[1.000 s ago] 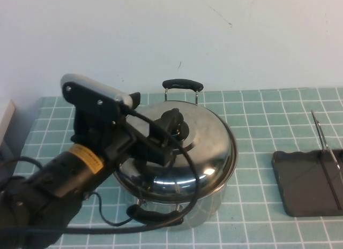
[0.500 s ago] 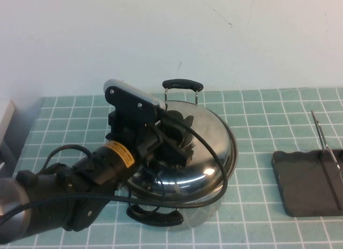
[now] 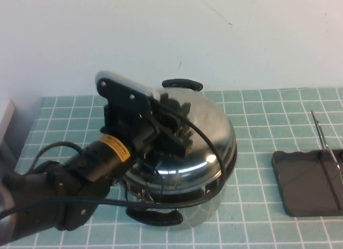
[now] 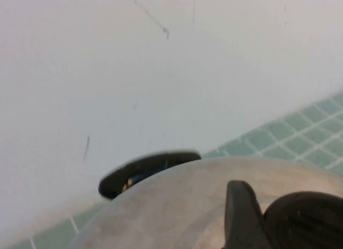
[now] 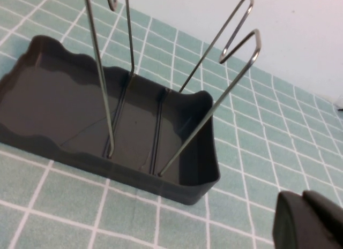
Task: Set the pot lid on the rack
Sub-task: Open the pot, then hand over the pot lid
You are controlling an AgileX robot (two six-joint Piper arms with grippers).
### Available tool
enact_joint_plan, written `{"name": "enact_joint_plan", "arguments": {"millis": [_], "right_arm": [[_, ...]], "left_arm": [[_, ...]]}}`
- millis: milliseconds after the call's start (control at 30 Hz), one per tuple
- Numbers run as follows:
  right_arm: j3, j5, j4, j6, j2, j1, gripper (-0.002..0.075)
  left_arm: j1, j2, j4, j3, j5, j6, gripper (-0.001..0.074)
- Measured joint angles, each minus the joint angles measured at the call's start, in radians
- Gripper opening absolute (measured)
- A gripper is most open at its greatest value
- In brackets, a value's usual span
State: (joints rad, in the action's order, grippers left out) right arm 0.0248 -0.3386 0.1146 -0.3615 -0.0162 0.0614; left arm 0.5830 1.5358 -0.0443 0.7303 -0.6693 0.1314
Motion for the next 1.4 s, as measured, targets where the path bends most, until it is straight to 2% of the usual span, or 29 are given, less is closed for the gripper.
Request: {"name": "enact_joint_plan", "arguments": {"millis": [133, 233, 367, 467, 600, 767, 1000, 1067, 1167, 1400], "right_arm": [[0.0, 0.0, 0.033, 0.0, 0.0, 0.0, -0.0003], [0.0, 0.006, 0.037, 0.019, 0.0, 0.0, -0.0003], [0.004, 0.061, -0.063, 0.14, 0.0, 0.0, -0.0003], [0.004, 0.157, -0.253, 0.292, 0.0, 0.0, -0.0003], [0.004, 0.269, -0.449, 0.395, 0.0, 0.0, -0.0003], [0.004, 0.313, -0.498, 0.417, 0.0, 0.0, -0.0003], [0.004, 0.185, -0.643, 0.436, 0.0, 0.0, -0.0003], [-0.003, 0.124, -0.712, 0.371, 0.0, 0.0, -0.0003], [-0.054, 0.059, -0.878, 0.171, 0.0, -0.016, -0.0003], [-0.192, -0.02, -1.552, -0.46, 0.183, -0.051, -0.0003]], "left_arm": [[0.0, -0.1, 0.004, 0.0, -0.042, 0.0, 0.0317], [0.0, -0.201, -0.008, 0.0, -0.043, 0.065, 0.0317], [0.0, -0.311, -0.076, 0.0, -0.033, 0.37, 0.0317], [0.0, -0.335, -0.194, 0.0, -0.024, 0.586, 0.0317], [0.0, -0.309, -0.331, 0.0, -0.041, 0.753, 0.0317], [0.0, -0.22, -0.458, 0.0, -0.159, 0.894, 0.0317], [0.002, -0.082, -0.46, 0.0, -0.418, 0.924, 0.0317], [0.01, -0.044, -0.431, 0.0, -0.445, 0.924, 0.0317], [0.032, 0.013, -0.36, 0.0, -0.447, 0.916, 0.0317], [0.09, 0.072, -0.29, 0.029, -0.445, 0.868, 0.0317]]}}
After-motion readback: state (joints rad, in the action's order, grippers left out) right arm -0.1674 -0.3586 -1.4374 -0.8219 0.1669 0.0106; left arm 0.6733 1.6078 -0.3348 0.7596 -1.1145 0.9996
